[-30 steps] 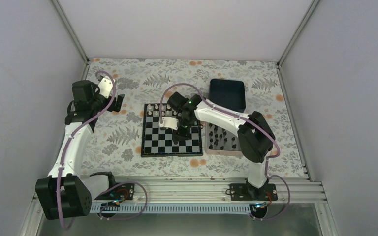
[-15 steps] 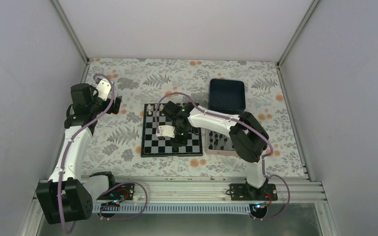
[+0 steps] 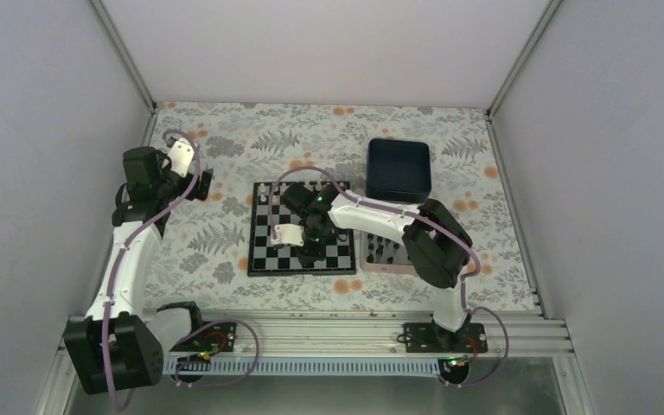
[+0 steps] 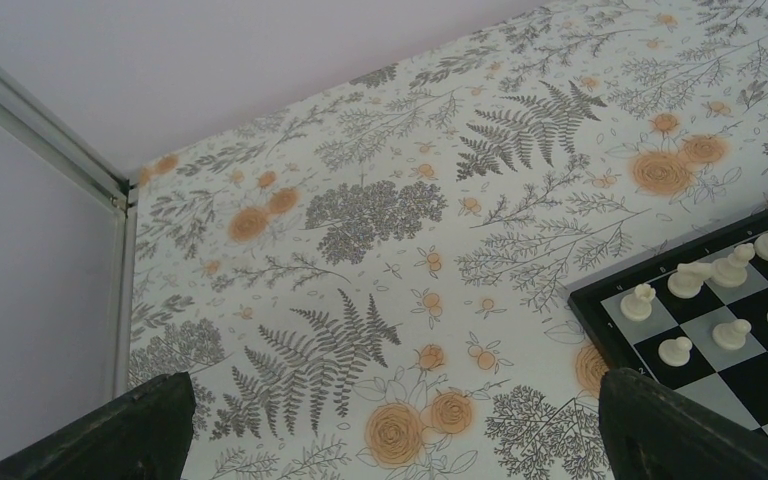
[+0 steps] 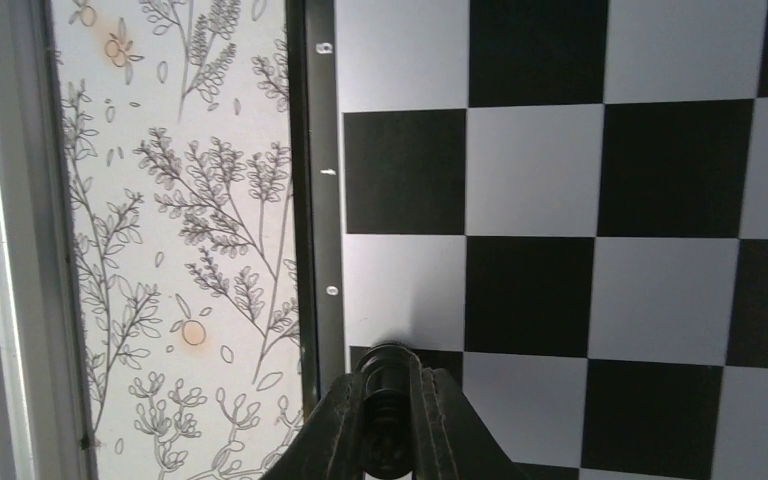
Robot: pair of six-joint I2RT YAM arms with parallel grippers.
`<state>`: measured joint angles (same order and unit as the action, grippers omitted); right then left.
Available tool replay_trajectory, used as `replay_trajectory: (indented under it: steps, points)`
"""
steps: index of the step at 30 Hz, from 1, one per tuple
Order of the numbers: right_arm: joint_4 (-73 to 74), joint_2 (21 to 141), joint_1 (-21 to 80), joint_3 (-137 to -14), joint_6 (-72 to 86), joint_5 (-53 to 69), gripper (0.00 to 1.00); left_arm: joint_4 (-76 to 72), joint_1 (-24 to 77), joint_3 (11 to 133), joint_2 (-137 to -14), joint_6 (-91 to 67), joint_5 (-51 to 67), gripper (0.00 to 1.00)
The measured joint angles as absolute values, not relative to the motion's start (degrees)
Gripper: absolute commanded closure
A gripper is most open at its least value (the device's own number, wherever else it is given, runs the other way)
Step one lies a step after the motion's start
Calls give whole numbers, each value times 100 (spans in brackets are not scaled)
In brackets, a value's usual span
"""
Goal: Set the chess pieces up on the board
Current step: Place the chess piece on the chessboard.
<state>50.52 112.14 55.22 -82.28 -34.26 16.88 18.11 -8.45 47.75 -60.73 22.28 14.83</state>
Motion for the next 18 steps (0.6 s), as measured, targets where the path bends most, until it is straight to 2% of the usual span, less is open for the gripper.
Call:
replay_trajectory:
  steps: [18]
  points:
    - [4742, 10873, 5594, -7782, -3389, 1308, 95, 1811, -851, 4775, -6073, 2222, 1505, 0]
